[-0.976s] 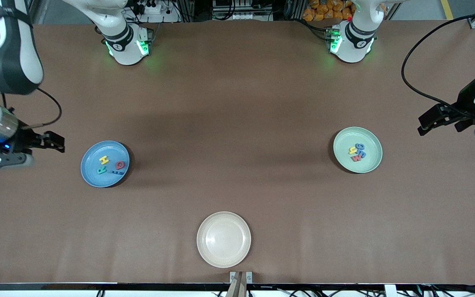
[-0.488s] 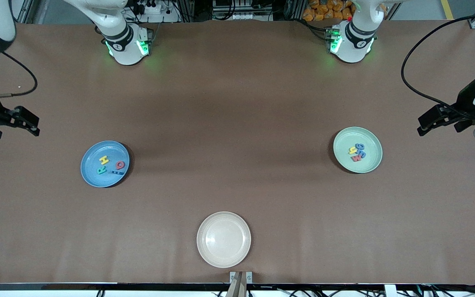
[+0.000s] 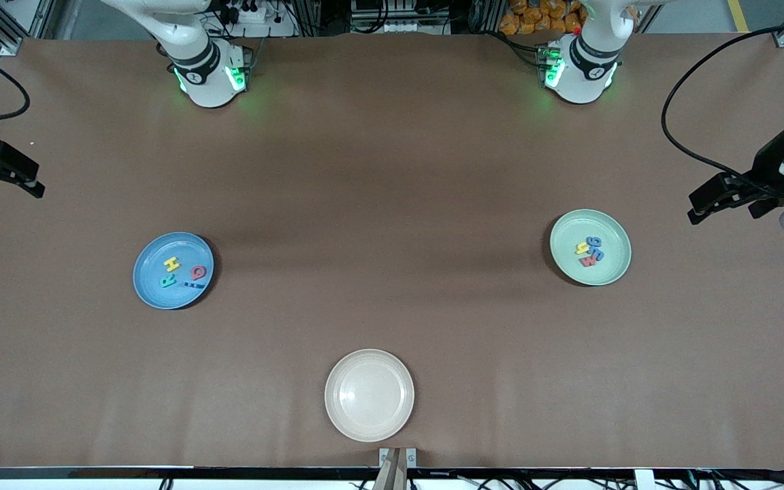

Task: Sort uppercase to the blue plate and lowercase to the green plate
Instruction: 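Open the right gripper to release the W on the blue plate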

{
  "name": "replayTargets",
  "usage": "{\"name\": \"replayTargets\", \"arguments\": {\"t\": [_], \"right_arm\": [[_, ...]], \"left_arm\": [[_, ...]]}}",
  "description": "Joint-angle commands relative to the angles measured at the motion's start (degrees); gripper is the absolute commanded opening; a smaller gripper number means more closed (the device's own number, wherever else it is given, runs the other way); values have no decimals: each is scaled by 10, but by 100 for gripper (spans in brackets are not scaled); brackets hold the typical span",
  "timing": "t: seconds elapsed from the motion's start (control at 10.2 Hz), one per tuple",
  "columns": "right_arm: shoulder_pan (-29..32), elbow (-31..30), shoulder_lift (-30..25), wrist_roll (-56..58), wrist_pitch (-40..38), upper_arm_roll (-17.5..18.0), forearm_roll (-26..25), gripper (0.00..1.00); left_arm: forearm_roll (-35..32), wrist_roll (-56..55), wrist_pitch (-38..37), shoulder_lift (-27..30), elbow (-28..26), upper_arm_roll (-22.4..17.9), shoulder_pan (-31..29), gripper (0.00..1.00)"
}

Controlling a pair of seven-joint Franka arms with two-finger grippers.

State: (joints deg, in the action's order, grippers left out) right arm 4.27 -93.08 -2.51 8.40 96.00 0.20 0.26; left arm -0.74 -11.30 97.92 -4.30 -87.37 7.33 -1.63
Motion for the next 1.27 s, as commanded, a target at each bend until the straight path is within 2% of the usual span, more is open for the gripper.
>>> {"name": "replayTargets", "arguments": {"t": [0.0,0.49,0.68,1.17], "right_arm": [[-29,24,2,-3,-30,-26,11,100],[-51,45,7,-3,-59,-40,23,100],[-62,44,7,-9,-70,-40,47,100],[-63,30,9,-8,-74,-40,48,100]], "left_arm": [[0,7,-9,0,5,1,-1,100],[0,26,-10,2,3,-1,-5,100],[-1,26,-11,2,2,-1,-7,100],[-1,20,-11,2,2,1,-5,100]]}}
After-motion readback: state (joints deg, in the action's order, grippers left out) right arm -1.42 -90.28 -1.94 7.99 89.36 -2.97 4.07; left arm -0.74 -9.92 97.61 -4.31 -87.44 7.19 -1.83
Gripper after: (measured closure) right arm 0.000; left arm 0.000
